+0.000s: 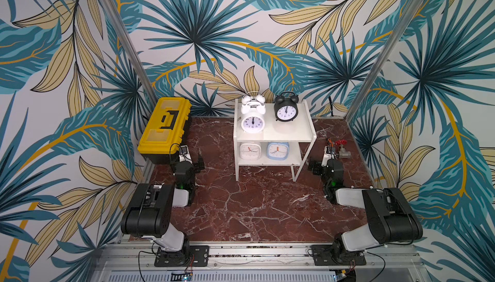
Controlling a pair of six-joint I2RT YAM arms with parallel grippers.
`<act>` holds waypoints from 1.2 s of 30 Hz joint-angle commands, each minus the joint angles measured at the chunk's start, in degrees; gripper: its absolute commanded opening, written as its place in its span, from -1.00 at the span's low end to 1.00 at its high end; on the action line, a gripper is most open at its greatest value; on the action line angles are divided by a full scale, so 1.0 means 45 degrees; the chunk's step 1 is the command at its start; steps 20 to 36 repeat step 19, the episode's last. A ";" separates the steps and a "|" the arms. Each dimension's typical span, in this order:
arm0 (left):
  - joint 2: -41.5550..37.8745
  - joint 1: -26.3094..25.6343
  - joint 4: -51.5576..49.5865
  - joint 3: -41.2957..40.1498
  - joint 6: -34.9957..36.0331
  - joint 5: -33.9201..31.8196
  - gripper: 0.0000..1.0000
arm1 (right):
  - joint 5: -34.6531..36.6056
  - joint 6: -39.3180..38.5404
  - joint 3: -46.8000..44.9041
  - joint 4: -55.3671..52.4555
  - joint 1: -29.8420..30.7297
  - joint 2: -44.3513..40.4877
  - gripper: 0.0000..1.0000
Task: Place the alarm clocks on the shelf by style
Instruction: Reset both arms
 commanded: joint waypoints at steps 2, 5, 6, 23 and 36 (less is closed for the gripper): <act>0.0021 -0.0028 0.0733 -0.0232 0.0272 0.0088 0.99 | -0.0181 -0.0137 0.0006 0.0347 -0.0009 -0.0140 0.99; 0.0045 -0.0028 0.0772 -0.0231 0.0282 0.0088 1.00 | -0.0175 -0.0139 0.0025 0.0337 -0.0011 -0.0120 0.99; 0.0055 -0.0029 0.0809 -0.0231 0.0288 0.0088 0.99 | -0.0186 -0.0152 0.0025 0.0332 -0.0017 -0.0124 0.99; 0.0058 -0.0038 0.0809 -0.0236 0.0277 0.0088 1.00 | -0.0227 -0.0137 0.0045 0.0324 -0.0016 -0.0122 0.99; 0.0058 -0.0038 0.0809 -0.0236 0.0277 0.0088 1.00 | -0.0227 -0.0137 0.0045 0.0324 -0.0016 -0.0122 0.99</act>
